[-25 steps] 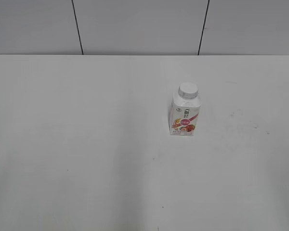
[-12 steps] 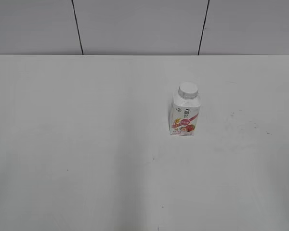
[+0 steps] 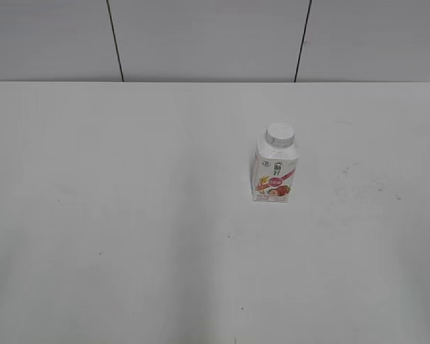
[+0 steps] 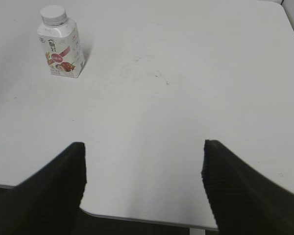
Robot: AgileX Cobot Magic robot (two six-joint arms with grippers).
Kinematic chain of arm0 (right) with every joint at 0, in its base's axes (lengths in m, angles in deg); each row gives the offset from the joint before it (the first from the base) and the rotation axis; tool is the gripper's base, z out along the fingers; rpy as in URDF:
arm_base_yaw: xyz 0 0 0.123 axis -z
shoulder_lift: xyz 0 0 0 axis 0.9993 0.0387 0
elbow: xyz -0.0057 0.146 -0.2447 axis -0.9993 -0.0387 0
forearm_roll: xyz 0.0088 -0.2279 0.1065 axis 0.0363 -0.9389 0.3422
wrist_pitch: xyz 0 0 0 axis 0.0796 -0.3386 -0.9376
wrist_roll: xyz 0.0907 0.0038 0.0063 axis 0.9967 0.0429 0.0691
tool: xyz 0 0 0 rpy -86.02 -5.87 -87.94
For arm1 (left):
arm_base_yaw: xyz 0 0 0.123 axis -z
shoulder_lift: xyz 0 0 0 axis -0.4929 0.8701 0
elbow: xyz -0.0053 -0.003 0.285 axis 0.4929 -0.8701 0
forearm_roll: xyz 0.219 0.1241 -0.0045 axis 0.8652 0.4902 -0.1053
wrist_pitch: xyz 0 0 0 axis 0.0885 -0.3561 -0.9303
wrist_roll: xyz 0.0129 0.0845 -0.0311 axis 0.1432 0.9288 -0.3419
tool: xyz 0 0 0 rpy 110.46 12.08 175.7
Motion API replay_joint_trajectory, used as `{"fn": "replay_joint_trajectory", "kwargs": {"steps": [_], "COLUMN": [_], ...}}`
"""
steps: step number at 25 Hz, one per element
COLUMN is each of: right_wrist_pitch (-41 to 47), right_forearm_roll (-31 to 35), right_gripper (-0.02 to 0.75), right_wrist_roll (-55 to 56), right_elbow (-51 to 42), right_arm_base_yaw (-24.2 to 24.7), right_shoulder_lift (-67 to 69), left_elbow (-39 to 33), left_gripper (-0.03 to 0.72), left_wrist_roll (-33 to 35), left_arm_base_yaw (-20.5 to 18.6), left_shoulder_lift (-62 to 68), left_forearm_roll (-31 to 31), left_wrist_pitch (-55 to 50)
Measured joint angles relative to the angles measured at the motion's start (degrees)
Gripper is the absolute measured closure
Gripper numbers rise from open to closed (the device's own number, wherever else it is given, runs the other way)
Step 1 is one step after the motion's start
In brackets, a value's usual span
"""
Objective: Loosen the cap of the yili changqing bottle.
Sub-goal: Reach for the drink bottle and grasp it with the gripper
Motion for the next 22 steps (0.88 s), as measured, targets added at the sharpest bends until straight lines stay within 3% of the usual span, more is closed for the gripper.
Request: {"fn": "replay_joint_trajectory", "kwargs": {"steps": [10,22], "right_wrist_pitch": [0.0,0.0], "right_forearm_roll": [0.0,0.0], "right_gripper": [0.158,0.158], "right_wrist_roll": [0.0,0.0], "right_elbow": [0.0,0.0], "right_arm_base_yaw": [0.0,0.0], "right_shoulder_lift": [0.0,0.0], "left_elbow": [3.2,4.5], "left_gripper": [0.126,0.126], "left_wrist_roll": [3.7,8.4], "left_arm_base_yaw": [0.0,0.0], "left_shoulder_lift": [5.7,27.9], "left_forearm_roll": [0.0,-5.9], "left_wrist_pitch": [4.3,34.5]}}
